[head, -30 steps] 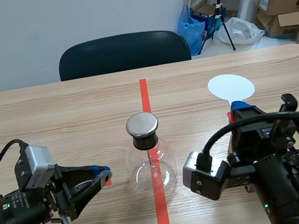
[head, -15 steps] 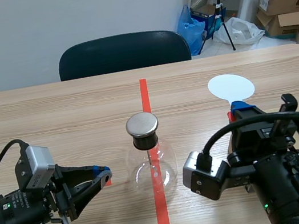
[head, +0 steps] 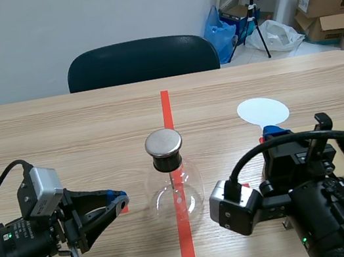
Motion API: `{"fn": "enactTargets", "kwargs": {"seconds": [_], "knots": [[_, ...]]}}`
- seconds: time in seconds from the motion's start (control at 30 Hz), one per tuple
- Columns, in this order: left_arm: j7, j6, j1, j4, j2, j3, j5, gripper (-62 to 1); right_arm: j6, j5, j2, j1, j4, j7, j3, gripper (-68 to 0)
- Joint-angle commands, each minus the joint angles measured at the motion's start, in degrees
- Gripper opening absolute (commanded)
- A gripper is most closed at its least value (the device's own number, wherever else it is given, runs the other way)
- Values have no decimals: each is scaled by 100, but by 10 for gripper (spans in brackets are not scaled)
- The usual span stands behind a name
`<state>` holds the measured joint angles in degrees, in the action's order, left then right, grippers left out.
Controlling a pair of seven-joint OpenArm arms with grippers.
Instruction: Do the electroscope experiment
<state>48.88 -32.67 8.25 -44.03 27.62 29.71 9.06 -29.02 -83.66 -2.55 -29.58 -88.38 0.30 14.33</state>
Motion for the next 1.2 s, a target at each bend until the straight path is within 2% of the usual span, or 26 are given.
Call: {"fn": "enactTargets", "kwargs": {"seconds": [0.0, 0.2, 0.37, 0.6, 0.87, 1.03, 1.17], "knots": [[81, -4, 15, -114, -11, -15, -46, -579, -63, -4, -31, 4, -37, -39, -22, -662], [81, -4, 15, -114, -11, -15, -44, -579, -118, -4, -24, 4, -55, -37, -22, -662], [81, -4, 15, -114, -11, -15, -2, -579, -463, -4, 33, -92, -98, -61, -24, -662], [79, -4, 15, -114, -11, -15, 9, -579, -726, -4, 33, -461, -514, -39, -168, -662], [96, -9, 13, -114, 9, -17, 15, -579, -1584, -4, 35, -1097, -710, 251, -542, -662], [387, -11, -131, -245, 208, -22, 15, -579, -1584, -4, 33, -1440, -708, 531, -841, -662], [553, -11, -446, -693, 503, -127, 13, -579, -1584, -4, 31, -1604, -706, 807, -1084, -656]]}}
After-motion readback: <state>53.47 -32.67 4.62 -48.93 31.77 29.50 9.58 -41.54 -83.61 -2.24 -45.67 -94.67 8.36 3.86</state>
